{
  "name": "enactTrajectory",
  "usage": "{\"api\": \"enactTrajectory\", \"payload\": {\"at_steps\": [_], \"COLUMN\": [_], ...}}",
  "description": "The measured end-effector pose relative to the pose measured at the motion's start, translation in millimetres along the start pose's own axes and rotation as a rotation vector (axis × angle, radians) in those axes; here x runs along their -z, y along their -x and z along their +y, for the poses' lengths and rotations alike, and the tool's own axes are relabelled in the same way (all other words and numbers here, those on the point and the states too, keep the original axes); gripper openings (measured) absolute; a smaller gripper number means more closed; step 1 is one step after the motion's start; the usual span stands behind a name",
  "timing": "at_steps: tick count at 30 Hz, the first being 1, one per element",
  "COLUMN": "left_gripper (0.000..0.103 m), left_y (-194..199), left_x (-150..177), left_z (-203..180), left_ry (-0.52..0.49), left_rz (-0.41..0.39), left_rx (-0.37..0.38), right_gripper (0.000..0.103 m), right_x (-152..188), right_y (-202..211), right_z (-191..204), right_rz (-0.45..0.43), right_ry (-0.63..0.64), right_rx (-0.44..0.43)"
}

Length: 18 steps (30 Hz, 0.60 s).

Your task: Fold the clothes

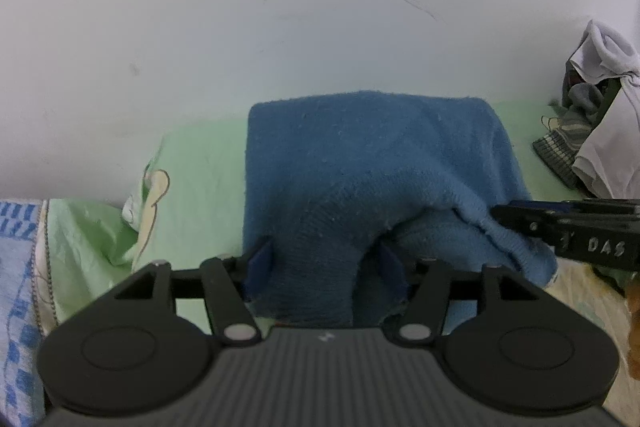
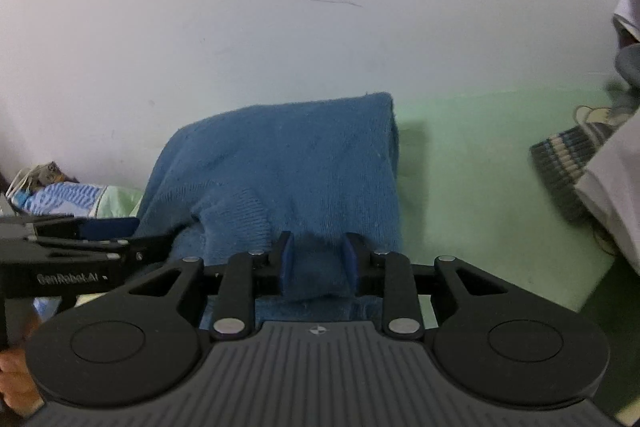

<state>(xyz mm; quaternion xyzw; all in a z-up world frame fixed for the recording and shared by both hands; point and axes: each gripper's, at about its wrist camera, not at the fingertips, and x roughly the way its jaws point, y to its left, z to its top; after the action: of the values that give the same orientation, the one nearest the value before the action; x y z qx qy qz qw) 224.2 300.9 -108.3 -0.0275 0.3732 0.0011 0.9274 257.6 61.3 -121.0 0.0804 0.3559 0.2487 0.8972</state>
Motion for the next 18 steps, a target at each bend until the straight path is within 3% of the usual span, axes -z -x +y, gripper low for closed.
{"api": "enactTrajectory", "payload": {"at_steps": [2, 4, 7, 9, 13, 15, 17, 18], "left_gripper": [0.081, 0.089, 0.091, 0.099, 0.1, 0.1, 0.102, 0.102], "left_y": [12.5, 24.6, 41.2, 49.2, 63.2, 68.2, 74.1, 77.2], "left_x": [-1.4, -0.5, 2.5, 5.0, 10.4, 14.5, 21.4, 25.1], "left_z": [-2.7, -9.8, -22.2, -29.7, -39.8, -47.3, -53.9, -57.2], "left_ry": [0.016, 0.011, 0.008, 0.025, 0.06, 0.06, 0.06, 0.06], "left_rz": [-0.021, -0.04, -0.06, -0.05, -0.033, -0.017, -0.009, -0.005], "left_rx": [0.0, -0.028, -0.066, -0.096, -0.103, -0.127, -0.132, -0.133], "right_gripper": [0.031, 0.031, 0.031, 0.034, 0.055, 0.056, 0.061, 0.069], "right_x": [5.1, 18.8, 38.5, 50.3, 70.4, 79.6, 88.9, 92.2], "right_y": [21.4, 34.8, 53.9, 67.9, 92.2, 103.5, 116.3, 119.4], "right_z": [-3.5, -0.1, 4.0, 7.0, 24.8, 32.8, 36.6, 36.8], "right_rz": [-0.031, -0.02, -0.008, -0.007, -0.014, -0.015, -0.016, -0.013], "right_ry": [-0.05, -0.045, -0.04, -0.049, 0.005, 0.058, 0.068, 0.063], "right_rx": [0.003, 0.04, 0.116, 0.133, 0.21, 0.24, 0.231, 0.221]}}
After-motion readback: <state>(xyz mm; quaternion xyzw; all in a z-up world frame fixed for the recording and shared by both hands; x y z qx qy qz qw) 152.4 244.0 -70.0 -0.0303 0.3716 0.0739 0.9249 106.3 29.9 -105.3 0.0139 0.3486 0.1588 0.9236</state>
